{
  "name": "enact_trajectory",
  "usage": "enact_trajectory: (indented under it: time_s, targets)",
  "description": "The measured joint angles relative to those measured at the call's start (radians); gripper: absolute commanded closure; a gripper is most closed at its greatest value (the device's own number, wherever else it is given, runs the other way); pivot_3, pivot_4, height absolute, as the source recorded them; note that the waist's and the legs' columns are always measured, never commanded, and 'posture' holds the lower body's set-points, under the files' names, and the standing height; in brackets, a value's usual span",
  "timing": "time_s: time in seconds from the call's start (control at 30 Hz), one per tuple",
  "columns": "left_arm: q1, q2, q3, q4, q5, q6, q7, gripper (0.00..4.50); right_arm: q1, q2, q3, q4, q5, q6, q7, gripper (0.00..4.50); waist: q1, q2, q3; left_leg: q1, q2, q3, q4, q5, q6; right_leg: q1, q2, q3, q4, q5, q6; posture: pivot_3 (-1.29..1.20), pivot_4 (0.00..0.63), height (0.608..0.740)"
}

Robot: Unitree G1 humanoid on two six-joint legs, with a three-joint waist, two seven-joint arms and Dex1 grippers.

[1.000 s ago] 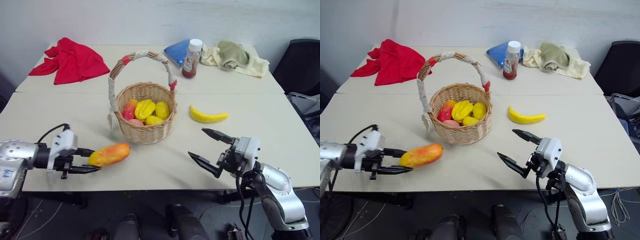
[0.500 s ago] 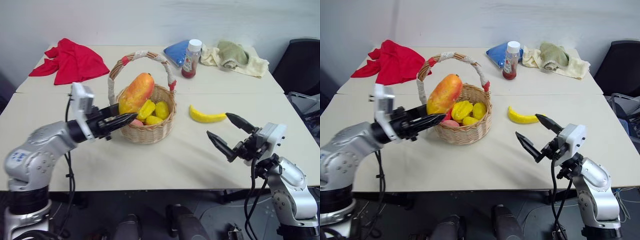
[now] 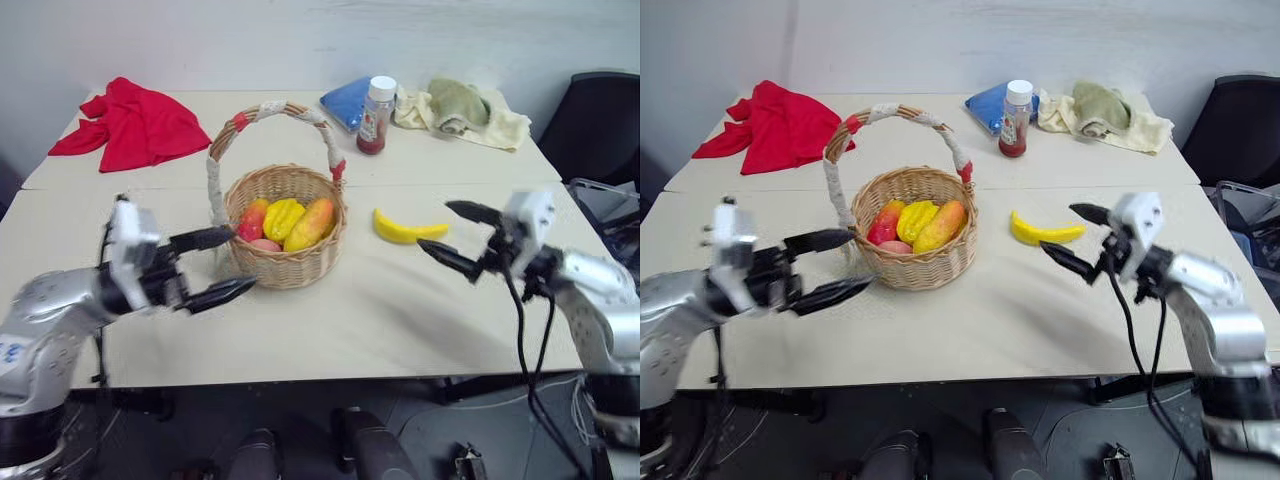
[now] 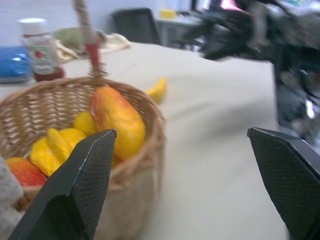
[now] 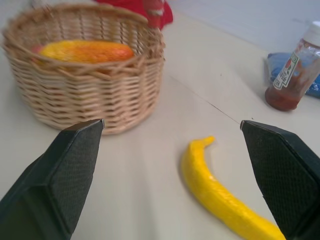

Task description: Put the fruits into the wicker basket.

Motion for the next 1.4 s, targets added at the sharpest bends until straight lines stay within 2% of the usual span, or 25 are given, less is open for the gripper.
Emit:
enact_trajectory:
  time_s: [0.07,0.2,0.4,0.53,0.63,0.73,0.83,0.93,0.97,1.03,1.13,1.2,1.27,1.4]
  targets:
    - [0.022,0.033,0.023,0.021,0.002,-0.026,-0.064,0.08,-0.116,0.028,0.097,0.112,-0.087,0.029,0.004,0.00,-0.002,0.000,0.000,0.000,0.001,-0.001,0.000,0.000,0.000,0.000,0.001,0.000,0.000,-0.001,-0.001,0.00,0.150,0.740]
    - [0.087,0.031,0.024,0.055,0.038,-0.074,-0.112,0.08,-0.245,0.125,0.258,0.381,-0.254,0.027,0.011,0.00,-0.002,0.000,0.000,-0.003,0.000,-0.002,-0.001,0.000,0.000,-0.001,-0.001,-0.001,0.001,0.000,0.001,0.00,0.150,0.740]
    - [0.120,0.039,0.029,0.082,0.063,-0.100,-0.143,0.08,-0.390,0.190,0.276,0.644,-0.355,-0.049,-0.013,0.00,-0.010,0.000,0.000,-0.005,-0.001,0.000,0.000,-0.001,0.000,-0.002,-0.004,0.000,-0.002,0.003,0.005,0.00,0.150,0.740]
    - [0.125,0.044,0.032,0.106,0.073,-0.105,-0.146,0.08,-0.429,0.231,0.277,0.771,-0.393,-0.100,-0.024,0.00,-0.014,0.000,0.000,-0.004,0.000,0.000,0.000,-0.001,0.000,-0.002,-0.003,0.000,-0.001,0.003,0.005,0.00,0.150,0.740]
    - [0.130,0.044,0.032,0.107,0.076,-0.104,-0.144,0.03,-0.466,0.242,0.275,0.842,-0.403,-0.107,-0.005,0.54,-0.014,0.000,0.000,-0.002,0.000,0.000,0.000,-0.001,0.000,-0.002,-0.003,0.000,0.001,0.003,0.005,0.00,0.150,0.740]
    - [0.139,0.044,0.032,0.106,0.076,-0.101,-0.142,0.03,-0.478,0.243,0.264,0.873,-0.403,-0.112,0.036,1.58,-0.012,0.000,0.000,-0.002,0.000,0.000,0.000,-0.001,0.000,-0.001,-0.003,0.000,0.001,0.003,0.005,0.00,0.150,0.740]
    - [0.145,0.044,0.032,0.100,0.074,-0.098,-0.139,0.03,-0.477,0.234,0.260,0.869,-0.401,-0.113,0.112,2.53,-0.011,0.001,0.000,-0.003,0.000,0.000,0.000,-0.001,0.000,-0.002,-0.004,0.000,0.000,0.003,0.005,0.00,0.150,0.740]
    - [0.152,0.041,0.036,0.072,0.059,-0.089,-0.130,0.03,-0.427,0.176,0.253,0.753,-0.353,-0.108,0.299,3.51,-0.006,0.002,0.001,-0.004,0.000,-0.001,-0.001,-0.001,0.000,-0.002,-0.004,-0.001,-0.001,0.003,0.005,0.00,0.150,0.740]
    - [0.154,0.035,0.040,0.067,0.052,-0.086,-0.125,0.03,-0.400,0.154,0.244,0.683,-0.317,-0.097,0.373,3.70,-0.005,0.002,0.001,-0.004,0.000,-0.002,-0.001,-0.002,0.000,-0.002,-0.004,-0.002,-0.001,0.003,0.005,0.00,0.150,0.740]
    - [0.161,0.020,0.053,0.063,0.037,-0.075,-0.107,0.03,-0.349,0.112,0.239,0.505,-0.235,-0.016,0.499,3.79,-0.005,0.002,0.002,-0.004,0.000,-0.002,-0.001,-0.002,-0.001,-0.002,-0.003,-0.002,-0.001,0.003,0.005,0.00,0.150,0.740]
    - [0.164,-0.009,0.073,0.049,0.019,-0.070,-0.072,0.03,-0.330,0.097,0.230,0.250,-0.100,0.194,0.548,3.79,-0.016,0.003,0.002,-0.003,0.001,-0.001,0.000,-0.002,-0.001,-0.002,-0.003,-0.001,0.002,0.003,0.005,0.00,0.150,0.740]
    - [0.158,-0.034,0.082,0.023,-0.010,-0.053,-0.033,0.03,-0.362,0.168,0.192,0.112,0.000,0.342,0.491,3.79,-0.023,0.003,0.002,0.000,0.002,-0.002,0.000,-0.002,-0.002,-0.002,-0.002,-0.001,0.006,0.002,0.005,0.00,0.150,0.740]
    - [0.152,-0.050,0.086,-0.005,-0.027,-0.044,0.001,0.03,-0.436,0.297,0.184,0.029,0.051,0.421,0.379,3.79,-0.028,0.003,0.002,0.001,0.002,-0.003,0.000,-0.001,-0.002,-0.002,-0.001,-0.002,0.008,0.001,0.002,0.00,0.150,0.740]
    - [0.179,-0.062,0.089,-0.011,-0.027,-0.046,0.029,0.03,-0.554,0.514,0.216,0.128,-0.045,0.367,0.124,3.79,-0.029,0.003,0.002,-0.001,0.002,-0.004,0.000,-0.001,-0.003,-0.004,-0.002,-0.003,0.009,-0.001,-0.002,0.00,0.150,0.740]
